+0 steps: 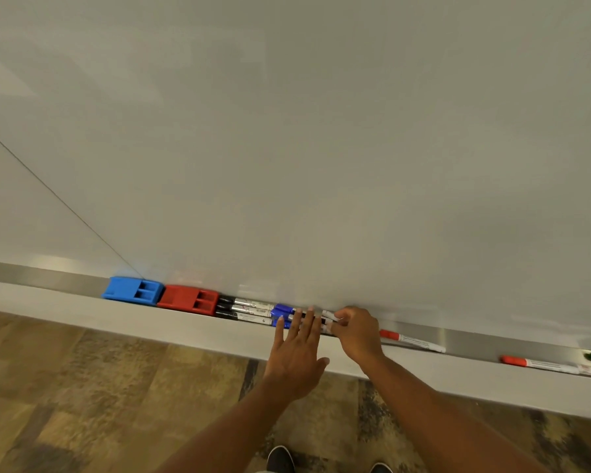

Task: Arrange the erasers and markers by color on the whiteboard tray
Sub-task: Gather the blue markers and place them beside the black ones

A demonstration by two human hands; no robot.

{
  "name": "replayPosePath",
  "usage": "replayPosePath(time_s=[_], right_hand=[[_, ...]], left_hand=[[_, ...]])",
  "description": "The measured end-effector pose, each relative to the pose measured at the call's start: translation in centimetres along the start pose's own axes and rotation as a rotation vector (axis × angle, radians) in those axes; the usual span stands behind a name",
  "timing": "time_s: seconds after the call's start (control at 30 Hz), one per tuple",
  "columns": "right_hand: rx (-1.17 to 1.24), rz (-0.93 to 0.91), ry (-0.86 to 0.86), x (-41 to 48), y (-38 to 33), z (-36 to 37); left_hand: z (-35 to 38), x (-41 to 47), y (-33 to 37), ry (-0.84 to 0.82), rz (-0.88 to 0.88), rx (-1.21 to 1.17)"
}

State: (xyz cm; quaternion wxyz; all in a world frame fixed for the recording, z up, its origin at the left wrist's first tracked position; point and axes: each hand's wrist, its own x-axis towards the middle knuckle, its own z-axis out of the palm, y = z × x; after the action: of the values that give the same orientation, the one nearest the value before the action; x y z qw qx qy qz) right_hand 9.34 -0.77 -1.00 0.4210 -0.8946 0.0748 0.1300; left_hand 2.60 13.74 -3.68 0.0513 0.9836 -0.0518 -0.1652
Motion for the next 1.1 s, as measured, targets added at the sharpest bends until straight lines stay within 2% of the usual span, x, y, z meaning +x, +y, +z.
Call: replayPosePath(time_s=[0.2, 0.57, 0.87, 1.03, 1.1], right_hand=[[-0.072, -0.073, 0.026, -0.7, 0.7, 0.0], [-0.152, -0.073, -0.044, -1.3, 0.3, 0.0], [-0.287, -0.164, -0.061, -1.5, 0.9, 0.0], [-0.344, -0.206, 0.027, -1.4, 1.5, 0.3], [-0.437, -0.266, 0.055, -1.3, 2.3, 0.1]], left_hand=[[0.2, 0.2, 0.3, -0.036, 0.003, -0.010], [0.6, 0.7, 1.2, -0.036, -0.005, -0.017], [1.5, 1.1, 1.0, -0.018, -0.013, 0.013], [1.8, 1.2, 1.3, -0.015, -0.024, 0.020], [1.8, 1.3, 1.3, -0.018, -0.028, 0.021]])
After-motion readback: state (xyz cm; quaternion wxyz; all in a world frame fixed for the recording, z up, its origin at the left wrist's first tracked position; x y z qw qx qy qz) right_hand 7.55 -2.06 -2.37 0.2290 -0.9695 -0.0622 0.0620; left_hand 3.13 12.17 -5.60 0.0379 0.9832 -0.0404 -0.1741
